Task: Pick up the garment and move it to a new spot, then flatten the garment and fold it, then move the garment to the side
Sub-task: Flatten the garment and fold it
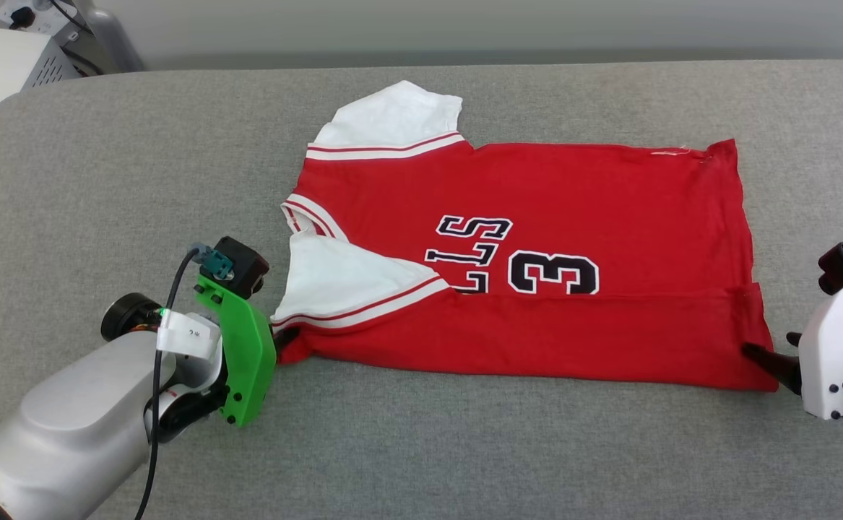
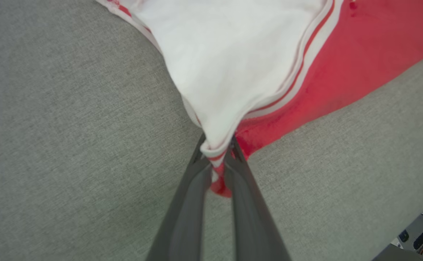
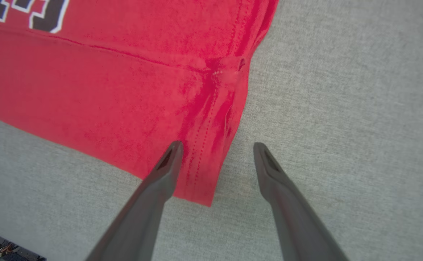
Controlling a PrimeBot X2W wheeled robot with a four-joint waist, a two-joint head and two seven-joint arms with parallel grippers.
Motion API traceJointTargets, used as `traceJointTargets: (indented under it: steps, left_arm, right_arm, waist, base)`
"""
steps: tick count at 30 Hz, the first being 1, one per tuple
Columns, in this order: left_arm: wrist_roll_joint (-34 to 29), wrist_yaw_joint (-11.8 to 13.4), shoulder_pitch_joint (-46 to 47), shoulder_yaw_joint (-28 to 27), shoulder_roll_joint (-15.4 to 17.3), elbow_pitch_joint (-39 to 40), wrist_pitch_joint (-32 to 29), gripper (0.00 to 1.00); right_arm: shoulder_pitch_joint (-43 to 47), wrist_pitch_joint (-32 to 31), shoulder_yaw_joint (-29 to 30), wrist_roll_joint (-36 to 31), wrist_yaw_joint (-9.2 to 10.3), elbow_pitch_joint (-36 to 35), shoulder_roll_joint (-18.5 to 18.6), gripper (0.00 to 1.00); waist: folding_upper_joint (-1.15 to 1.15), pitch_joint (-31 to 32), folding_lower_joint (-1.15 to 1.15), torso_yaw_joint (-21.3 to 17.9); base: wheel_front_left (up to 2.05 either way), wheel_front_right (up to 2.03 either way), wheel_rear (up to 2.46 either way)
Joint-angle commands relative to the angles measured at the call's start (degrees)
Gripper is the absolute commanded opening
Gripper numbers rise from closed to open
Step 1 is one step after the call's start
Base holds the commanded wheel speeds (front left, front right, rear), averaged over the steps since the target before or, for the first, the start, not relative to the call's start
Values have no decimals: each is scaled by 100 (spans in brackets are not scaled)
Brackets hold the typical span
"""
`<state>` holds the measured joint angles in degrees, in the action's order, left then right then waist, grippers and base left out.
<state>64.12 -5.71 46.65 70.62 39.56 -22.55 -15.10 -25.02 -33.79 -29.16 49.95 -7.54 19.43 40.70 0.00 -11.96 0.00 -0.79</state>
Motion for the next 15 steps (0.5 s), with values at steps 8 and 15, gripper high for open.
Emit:
traceJointTargets:
  steps: [8,15]
  left_arm:
    - [-7,54,83,-14,1,-31,72,0]
    - [59,25,-14,-5,-23,-154,109,0]
  right_arm:
    - [192,8,-106,-116,5,774,-405,100]
    - [91,355,-261,79,5,823,-514,0]
  waist:
    - [0,-185,0,73]
    - [0,-162,0,21]
  base:
    - [0,0,0]
    - [0,0,0]
